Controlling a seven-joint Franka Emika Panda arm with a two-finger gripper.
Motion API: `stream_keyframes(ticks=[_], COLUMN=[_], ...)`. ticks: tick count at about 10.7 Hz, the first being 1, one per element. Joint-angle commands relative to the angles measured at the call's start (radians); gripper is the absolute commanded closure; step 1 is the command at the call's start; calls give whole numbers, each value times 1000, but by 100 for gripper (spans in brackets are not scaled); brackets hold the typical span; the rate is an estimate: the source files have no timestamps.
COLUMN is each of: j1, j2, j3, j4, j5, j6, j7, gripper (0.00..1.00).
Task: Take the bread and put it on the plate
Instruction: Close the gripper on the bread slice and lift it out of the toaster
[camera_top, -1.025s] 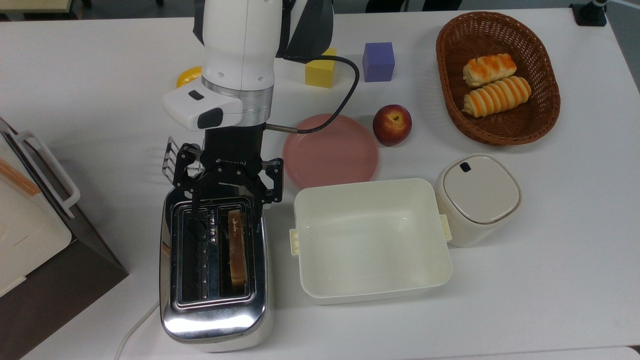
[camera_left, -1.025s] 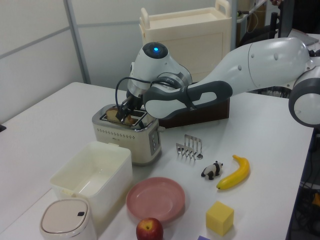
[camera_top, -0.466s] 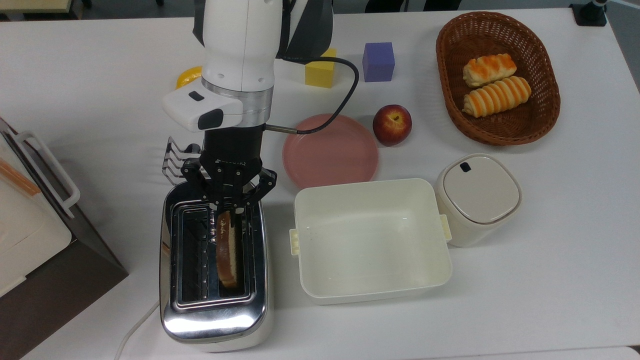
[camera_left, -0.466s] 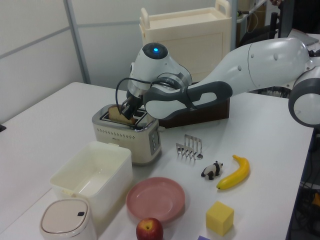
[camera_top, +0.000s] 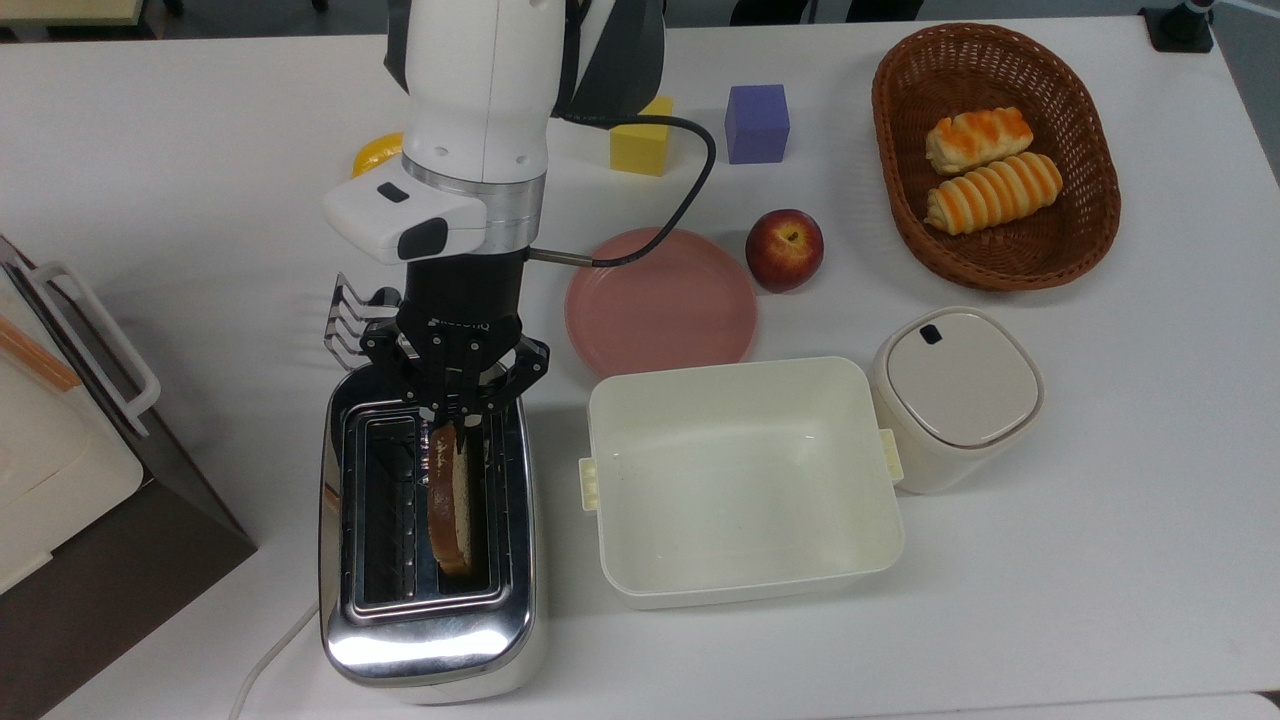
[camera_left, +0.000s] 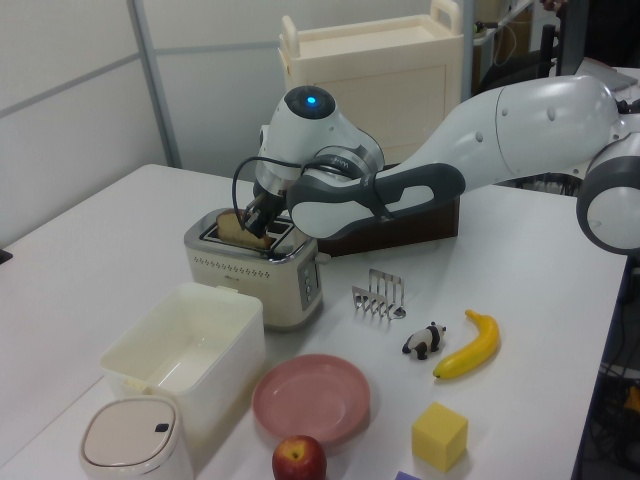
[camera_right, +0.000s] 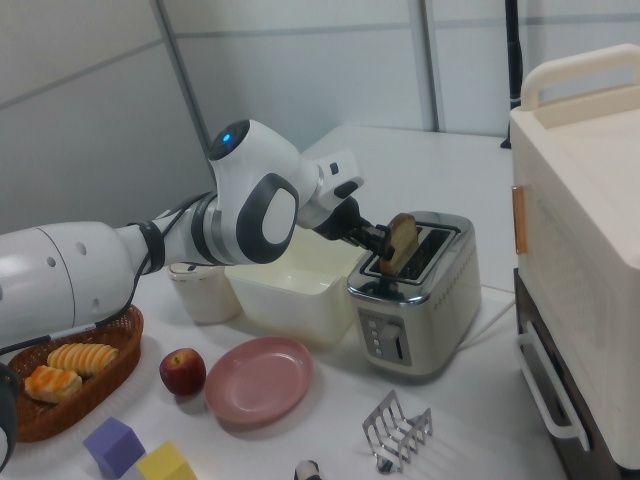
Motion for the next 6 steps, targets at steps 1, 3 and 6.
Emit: stream_keyframes(ticks=[1,3,6], j1=[-18,-16,-12], j2=[-83,-168,-253], j3=[12,24,44], j4=[-43,-90,-107], j5=[-10,-4,-3], j6=[-4,-10,-96], j7=[-8,-5,-4], gripper=[100,100,100])
